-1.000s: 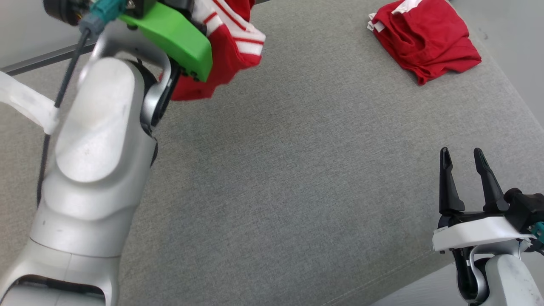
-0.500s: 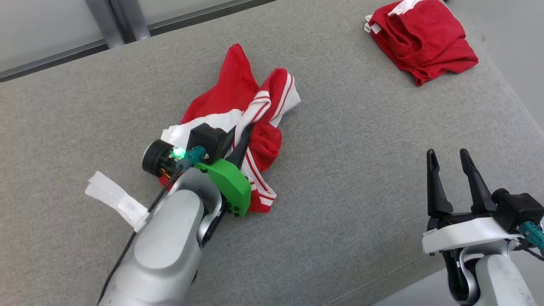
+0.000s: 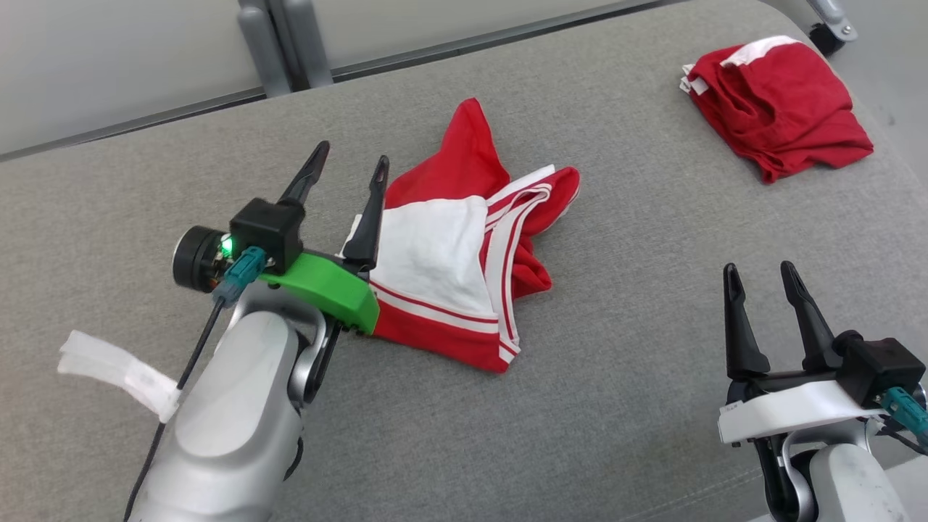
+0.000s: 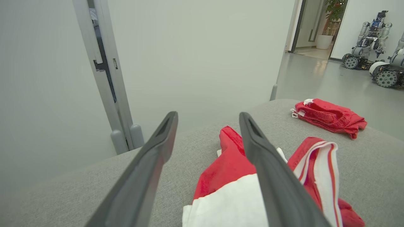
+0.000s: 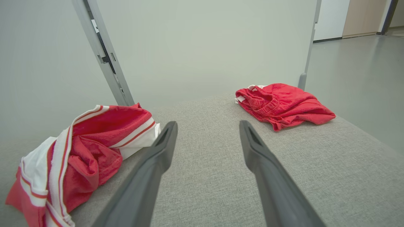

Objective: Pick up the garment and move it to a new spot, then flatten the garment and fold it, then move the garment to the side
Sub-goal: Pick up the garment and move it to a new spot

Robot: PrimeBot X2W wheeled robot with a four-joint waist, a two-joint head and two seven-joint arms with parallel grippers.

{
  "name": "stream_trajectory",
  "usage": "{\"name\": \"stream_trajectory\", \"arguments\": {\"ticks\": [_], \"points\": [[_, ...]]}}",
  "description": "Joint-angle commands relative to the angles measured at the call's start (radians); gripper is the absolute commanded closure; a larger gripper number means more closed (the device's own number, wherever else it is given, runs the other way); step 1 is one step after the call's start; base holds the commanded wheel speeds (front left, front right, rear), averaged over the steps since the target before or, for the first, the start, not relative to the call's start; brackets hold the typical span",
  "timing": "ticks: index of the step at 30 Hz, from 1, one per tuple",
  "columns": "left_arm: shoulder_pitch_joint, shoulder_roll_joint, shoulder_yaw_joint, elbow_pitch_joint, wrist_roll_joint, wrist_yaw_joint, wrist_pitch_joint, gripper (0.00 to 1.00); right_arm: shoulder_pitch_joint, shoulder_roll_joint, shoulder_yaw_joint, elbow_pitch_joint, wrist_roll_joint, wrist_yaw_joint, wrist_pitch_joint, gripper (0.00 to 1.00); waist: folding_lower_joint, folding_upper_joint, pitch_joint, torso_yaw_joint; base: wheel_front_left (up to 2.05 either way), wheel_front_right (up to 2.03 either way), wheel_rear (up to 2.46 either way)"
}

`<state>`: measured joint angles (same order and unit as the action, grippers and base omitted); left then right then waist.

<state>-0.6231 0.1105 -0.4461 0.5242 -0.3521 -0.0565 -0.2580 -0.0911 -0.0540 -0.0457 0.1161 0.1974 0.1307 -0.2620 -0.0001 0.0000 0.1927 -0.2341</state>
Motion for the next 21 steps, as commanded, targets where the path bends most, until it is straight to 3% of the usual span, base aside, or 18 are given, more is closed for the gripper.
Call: {"name": "stream_trajectory", "arguments": {"ticks": [1, 12, 21], "points": [[0.037, 0.017, 0.016, -0.012, -0.005, 0.013, -0.007, 0.0, 0.01, -0.007, 0.001, -0.006, -0.008, 0.0, -0.004, 0.0, 0.0001, 0.0, -0.045, 0.062, 0.0, 0.0, 0.0], [0.258, 0.088, 0.173, -0.187, 0.004, 0.057, -0.007, 0.0, 0.039, -0.032, 0.003, -0.014, -0.017, 0.0, -0.003, 0.0, 0.0001, 0.0, -0.108, 0.25, 0.0, 0.0, 0.0], [0.452, 0.111, 0.276, -0.317, 0.036, 0.073, -0.007, 0.0, 0.06, -0.036, 0.021, -0.004, -0.024, 0.0, -0.003, 0.0, 0.0001, 0.0, -0.16, 0.294, 0.0, 0.0, 0.0]]}}
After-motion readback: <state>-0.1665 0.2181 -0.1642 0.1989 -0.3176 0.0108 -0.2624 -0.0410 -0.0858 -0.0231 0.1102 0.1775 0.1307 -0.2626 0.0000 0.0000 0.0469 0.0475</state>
